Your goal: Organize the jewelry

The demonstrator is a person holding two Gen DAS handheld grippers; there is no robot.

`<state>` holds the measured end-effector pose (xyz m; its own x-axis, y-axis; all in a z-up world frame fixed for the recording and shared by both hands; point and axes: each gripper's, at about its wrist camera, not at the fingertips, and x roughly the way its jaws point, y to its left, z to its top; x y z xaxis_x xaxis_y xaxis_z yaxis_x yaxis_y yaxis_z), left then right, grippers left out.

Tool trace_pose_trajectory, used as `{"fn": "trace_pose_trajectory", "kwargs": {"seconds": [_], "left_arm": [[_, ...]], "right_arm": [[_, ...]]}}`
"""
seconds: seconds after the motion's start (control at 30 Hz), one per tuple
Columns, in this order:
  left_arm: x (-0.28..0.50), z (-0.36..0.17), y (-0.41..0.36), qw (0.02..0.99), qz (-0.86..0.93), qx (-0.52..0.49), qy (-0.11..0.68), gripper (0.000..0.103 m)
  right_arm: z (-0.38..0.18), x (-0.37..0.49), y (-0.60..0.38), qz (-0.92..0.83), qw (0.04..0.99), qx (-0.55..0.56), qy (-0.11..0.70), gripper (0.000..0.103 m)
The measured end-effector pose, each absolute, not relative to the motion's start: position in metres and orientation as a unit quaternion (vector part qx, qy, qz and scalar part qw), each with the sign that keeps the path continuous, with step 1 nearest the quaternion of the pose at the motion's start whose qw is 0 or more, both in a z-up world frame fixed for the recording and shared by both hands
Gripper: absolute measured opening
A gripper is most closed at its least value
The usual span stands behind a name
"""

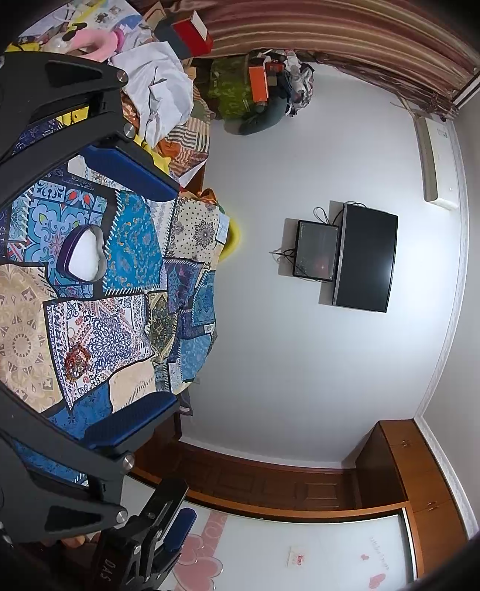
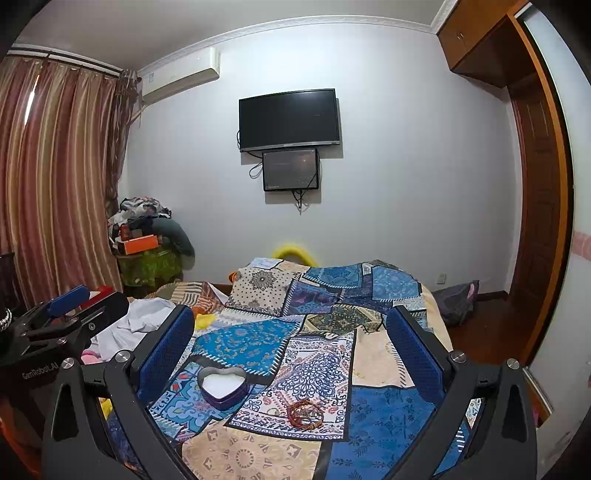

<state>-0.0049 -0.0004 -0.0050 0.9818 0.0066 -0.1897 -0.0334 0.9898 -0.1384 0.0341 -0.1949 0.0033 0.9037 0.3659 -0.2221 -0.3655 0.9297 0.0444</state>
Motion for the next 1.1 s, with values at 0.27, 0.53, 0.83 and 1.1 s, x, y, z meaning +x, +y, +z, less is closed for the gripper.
{"fn": "trace_pose_trajectory", "kwargs": {"seconds": [0.27,0.53,0.83,1.1], "left_arm": [[-0.002,-0.003,-0.003,0.992,0.008,-0.07,0.1,0.103],[-0.002,-0.002,-0.003,0.992,0.007,-0.07,0.102,0.103],[-0.001,-0.002,-0.003,0.992,0.007,-0.07,0.103,0.103],[0.001,-0.003,-0.003,0.992,0.007,-0.07,0.105,0.103]], "right_arm": [[0.005,0.031,-0.196,0.189,0.975,-0.001,0.114,0.103],[0.005,0.029,-0.194,0.189,0.975,0.0,0.114,0.103],[0.005,0.027,-0.193,0.19,0.975,0.0,0.113,0.103],[0.005,0.031,-0.197,0.19,0.975,0.001,0.114,0.103]]}}
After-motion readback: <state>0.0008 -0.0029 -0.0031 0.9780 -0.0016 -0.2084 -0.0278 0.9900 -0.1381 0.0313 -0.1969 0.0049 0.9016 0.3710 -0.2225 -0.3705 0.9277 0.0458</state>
